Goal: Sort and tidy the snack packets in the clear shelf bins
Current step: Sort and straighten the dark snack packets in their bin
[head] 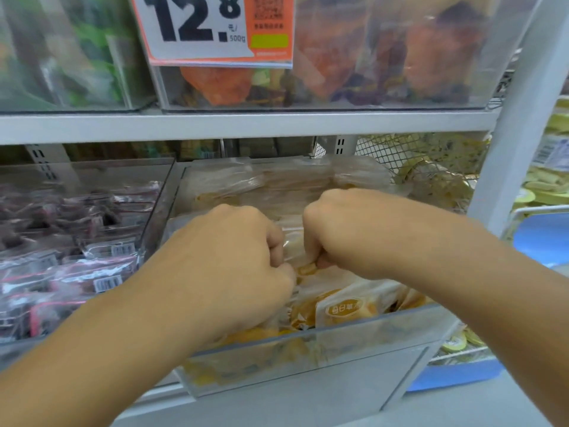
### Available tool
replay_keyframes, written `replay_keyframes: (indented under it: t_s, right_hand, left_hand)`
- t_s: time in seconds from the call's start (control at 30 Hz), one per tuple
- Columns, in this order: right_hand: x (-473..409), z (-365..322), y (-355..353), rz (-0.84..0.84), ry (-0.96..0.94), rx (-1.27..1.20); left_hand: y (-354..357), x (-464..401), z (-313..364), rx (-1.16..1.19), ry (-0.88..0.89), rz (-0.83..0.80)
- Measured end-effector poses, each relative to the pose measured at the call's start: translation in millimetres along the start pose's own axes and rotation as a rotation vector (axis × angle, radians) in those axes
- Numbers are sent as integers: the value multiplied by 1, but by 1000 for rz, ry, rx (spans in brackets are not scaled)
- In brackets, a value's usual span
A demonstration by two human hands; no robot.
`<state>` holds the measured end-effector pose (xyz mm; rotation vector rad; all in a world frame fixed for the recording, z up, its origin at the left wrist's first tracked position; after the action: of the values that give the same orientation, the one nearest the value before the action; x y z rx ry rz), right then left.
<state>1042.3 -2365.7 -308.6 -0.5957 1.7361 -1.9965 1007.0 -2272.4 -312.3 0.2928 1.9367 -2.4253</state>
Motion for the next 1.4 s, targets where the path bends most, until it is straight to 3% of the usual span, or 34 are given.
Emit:
replay_keyframes:
  t_s: [0.2, 0.27, 0.33, 0.4, 0.47, 0.53, 0.77, 0.93, 1.03, 1.13, 1.27, 1.4]
  right_hand:
    - [-1, 11, 4, -74, 6, -122]
    - [5, 23, -12, -1, 21, -317]
    - [1, 37, -28, 176, 39, -462]
    - [-17, 37, -26, 241, 44, -359]
    - [-43, 27, -10, 168, 20, -259]
    - [-65, 15, -3, 107, -24, -264]
    - [-91, 1, 4, -14, -194, -223]
    - [-72, 23, -10, 163, -206, -218]
    - [-68, 36, -13, 181, -163, -223]
    - [-74, 36, -10, 129, -119, -173]
    - [-85, 20, -5, 162, -167, -296]
    - [-90, 12, -2, 175, -193, -206]
  left_hand:
    - [-3, 1, -4, 39, -9, -10]
    - [-18, -6, -16, 145, -29, 92]
    - [-34, -16, -30, 108, -16, 224]
    - [-21, -29, -40, -72, -19, 95]
    - [4, -35, -48, -106, -54, -136]
    - [18, -39, -52, -128, -64, -244]
    - [26, -34, -49, -234, -79, -350]
    - [31, -35, -51, -264, -122, -423]
    - [31, -37, -56, -282, -151, -443]
    - [19, -42, -52, -264, -127, -301]
    - [-8, -49, -26, -23, -44, 150]
    - [-7, -62, -38, 6, -161, 241]
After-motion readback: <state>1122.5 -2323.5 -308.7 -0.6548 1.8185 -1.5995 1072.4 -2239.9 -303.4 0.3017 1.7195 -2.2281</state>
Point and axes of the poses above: each hand's wrist, its own x-axis away from the middle knuckle, its own y-axis out of the palm, z = x × y, the point moved 9 cm from there along -x, towards the middle knuckle, and after that the axes turned 3 degrees about -x, right-handed, at the moved point
